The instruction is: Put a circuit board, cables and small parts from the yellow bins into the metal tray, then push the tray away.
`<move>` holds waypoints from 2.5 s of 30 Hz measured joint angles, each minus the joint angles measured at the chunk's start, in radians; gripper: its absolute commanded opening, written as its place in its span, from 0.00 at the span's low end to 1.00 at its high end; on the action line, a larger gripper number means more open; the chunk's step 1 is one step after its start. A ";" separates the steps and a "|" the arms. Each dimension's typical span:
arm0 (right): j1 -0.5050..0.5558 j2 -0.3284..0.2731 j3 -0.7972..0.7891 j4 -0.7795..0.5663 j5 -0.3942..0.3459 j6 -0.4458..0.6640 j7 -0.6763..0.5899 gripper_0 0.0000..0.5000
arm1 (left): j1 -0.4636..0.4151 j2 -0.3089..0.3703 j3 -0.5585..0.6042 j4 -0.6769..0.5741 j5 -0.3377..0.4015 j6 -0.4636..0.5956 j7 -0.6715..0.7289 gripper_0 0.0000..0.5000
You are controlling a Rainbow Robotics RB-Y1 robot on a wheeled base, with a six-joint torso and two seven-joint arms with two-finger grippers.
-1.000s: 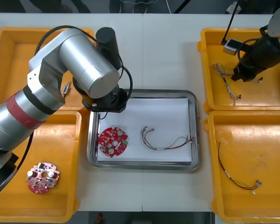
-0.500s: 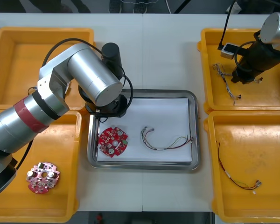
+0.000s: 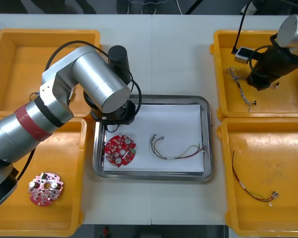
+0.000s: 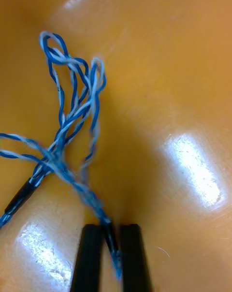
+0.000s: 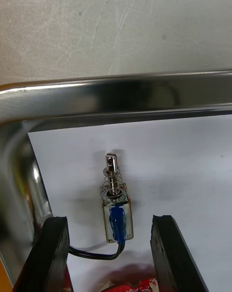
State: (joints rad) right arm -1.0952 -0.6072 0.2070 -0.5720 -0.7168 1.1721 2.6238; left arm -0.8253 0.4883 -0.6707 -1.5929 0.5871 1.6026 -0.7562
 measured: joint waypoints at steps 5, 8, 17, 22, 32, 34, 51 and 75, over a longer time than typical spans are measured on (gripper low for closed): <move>0.000 0.000 0.000 0.000 -0.003 0.000 0.000 0.00 | 0.000 0.000 0.000 -0.001 0.000 0.000 0.000 1.00; 0.000 -0.001 0.000 -0.004 -0.003 0.000 0.001 0.00 | 0.000 0.000 0.000 -0.004 0.000 0.000 0.000 1.00; 0.013 -0.009 -0.001 -0.104 0.003 0.087 0.001 0.00 | 0.000 0.000 0.054 -0.095 0.001 0.071 0.000 1.00; 0.017 -0.024 -0.032 -0.187 0.017 0.204 0.001 0.00 | 0.000 0.000 0.133 -0.172 0.015 0.155 0.000 1.00; 0.023 -0.046 -0.211 -0.291 0.068 0.430 -0.003 0.00 | -0.011 0.046 0.279 -0.253 0.116 0.294 0.000 1.00; 0.025 -0.056 -0.218 -0.326 0.080 0.474 -0.010 0.00 | -0.019 0.066 0.303 -0.254 0.133 0.305 0.000 1.00; 0.027 -0.074 -0.263 -0.697 0.139 0.741 -0.088 0.00 | -0.034 0.223 0.427 -0.201 0.177 0.309 0.000 1.00; 0.129 0.080 -0.133 -1.173 0.045 0.744 -0.303 0.00 | -0.087 0.252 0.504 0.236 0.090 0.160 -0.001 1.00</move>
State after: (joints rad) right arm -0.9660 -0.5270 0.0738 -1.7446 -0.6721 1.9165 2.3208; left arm -0.9122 0.7403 -0.1666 -1.3573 0.6773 1.7623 -0.7573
